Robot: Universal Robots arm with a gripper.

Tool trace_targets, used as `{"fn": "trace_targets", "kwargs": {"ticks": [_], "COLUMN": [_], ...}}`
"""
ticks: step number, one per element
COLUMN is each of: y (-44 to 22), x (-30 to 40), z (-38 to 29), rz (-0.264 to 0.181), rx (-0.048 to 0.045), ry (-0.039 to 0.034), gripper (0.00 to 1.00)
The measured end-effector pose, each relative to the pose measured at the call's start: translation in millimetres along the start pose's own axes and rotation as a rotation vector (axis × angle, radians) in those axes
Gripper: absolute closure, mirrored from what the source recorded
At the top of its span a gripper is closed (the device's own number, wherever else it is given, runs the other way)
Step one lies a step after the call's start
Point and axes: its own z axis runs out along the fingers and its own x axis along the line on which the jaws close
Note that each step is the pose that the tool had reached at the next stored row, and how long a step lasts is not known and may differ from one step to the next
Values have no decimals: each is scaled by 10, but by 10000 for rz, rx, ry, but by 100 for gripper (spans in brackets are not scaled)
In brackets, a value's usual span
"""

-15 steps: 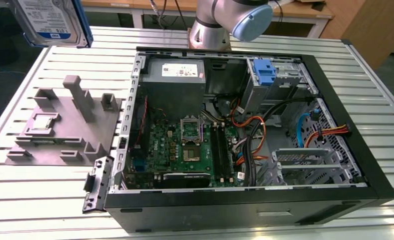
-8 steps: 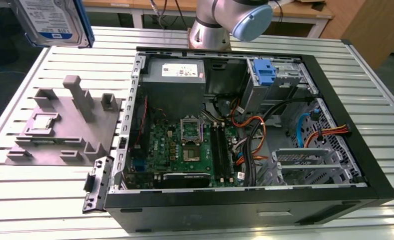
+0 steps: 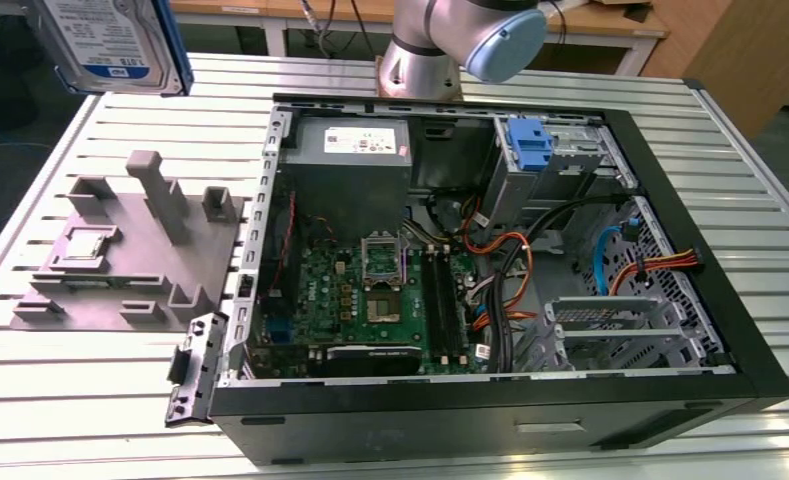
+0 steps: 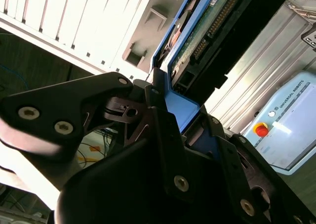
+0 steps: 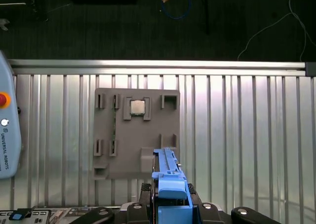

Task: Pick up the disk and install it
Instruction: 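Pick up the disk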

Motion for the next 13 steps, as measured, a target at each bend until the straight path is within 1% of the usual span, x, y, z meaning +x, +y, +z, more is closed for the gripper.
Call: {"fn": "trace_targets", "kwargs": {"ticks": [5, 11, 13], "y": [-2, -7, -8], "x": [72, 207, 243], "z": [-3, -9, -10], "rz": [0, 0, 0], "rx": [1, 1, 1], "ry": [0, -1, 0], "gripper": [63, 63, 63]}}
